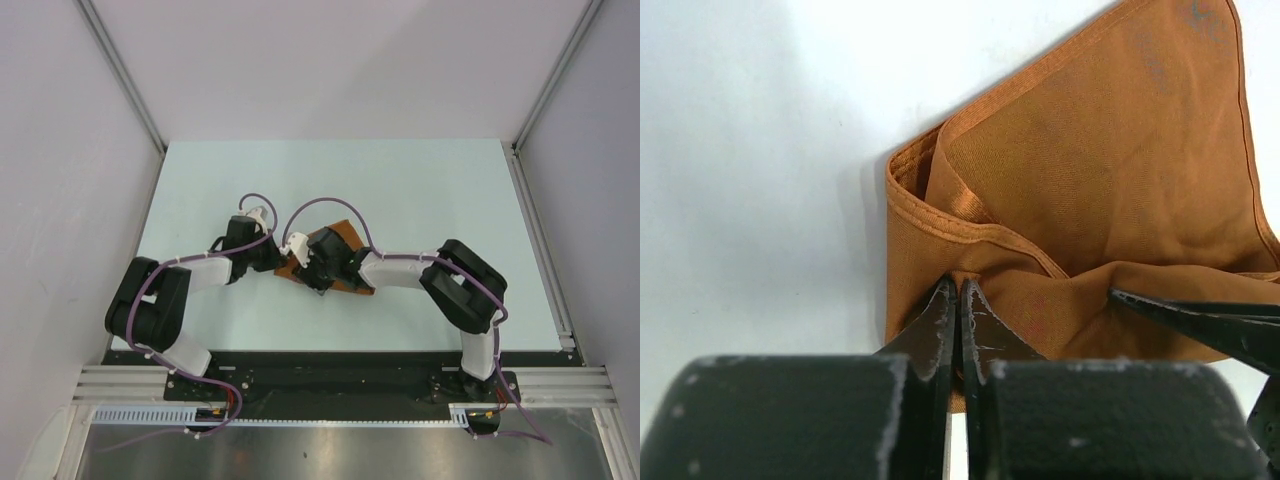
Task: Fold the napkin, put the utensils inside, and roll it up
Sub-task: Roll the napkin with the utensil
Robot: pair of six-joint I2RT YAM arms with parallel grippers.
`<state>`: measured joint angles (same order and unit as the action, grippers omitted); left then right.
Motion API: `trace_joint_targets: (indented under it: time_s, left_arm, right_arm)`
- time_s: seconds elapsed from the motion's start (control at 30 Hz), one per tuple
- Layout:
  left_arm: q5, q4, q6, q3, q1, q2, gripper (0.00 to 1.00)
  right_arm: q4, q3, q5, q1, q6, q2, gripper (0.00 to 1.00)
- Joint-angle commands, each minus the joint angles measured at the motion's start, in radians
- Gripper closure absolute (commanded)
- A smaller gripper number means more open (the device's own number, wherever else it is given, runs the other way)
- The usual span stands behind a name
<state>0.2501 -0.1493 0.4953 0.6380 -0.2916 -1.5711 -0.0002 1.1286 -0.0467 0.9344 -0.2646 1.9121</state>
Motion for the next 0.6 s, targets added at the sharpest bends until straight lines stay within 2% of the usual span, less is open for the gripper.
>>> trace_joint_targets:
  time_s: [0.0, 0.2, 0.27, 0.3, 0.4, 0.57]
  left_arm:
    - [0.017, 0.011, -0.012, 0.052, 0.003, 0.017, 0.88]
    - [-0.051, 0.056, -0.004, 0.069, 0.031, 0.095, 0.5]
    - [-0.083, 0.053, 0.005, 0.046, 0.035, 0.138, 0.43]
    - [-0.095, 0.045, 0.008, 0.034, 0.037, 0.152, 0.36]
    - [-0.103, 0.018, 0.017, -0.018, 0.037, 0.207, 0.27]
    - [-0.037, -0.018, 0.028, -0.115, 0.037, 0.273, 0.22]
  right_arm:
    - [-0.167, 0.048, -0.074, -0.029, 0.054, 0.057, 0.52]
    - [-0.263, 0.057, -0.227, -0.052, 0.122, 0.077, 0.67]
    - [-0.279, 0.057, -0.272, -0.068, 0.139, 0.082, 0.69]
    - [-0.29, 0.059, -0.312, -0.069, 0.154, 0.085, 0.71]
    - [-0.302, 0.059, -0.393, -0.083, 0.186, 0.088, 0.73]
    - [-0.3, 0.059, -0.492, -0.114, 0.228, 0.094, 0.74]
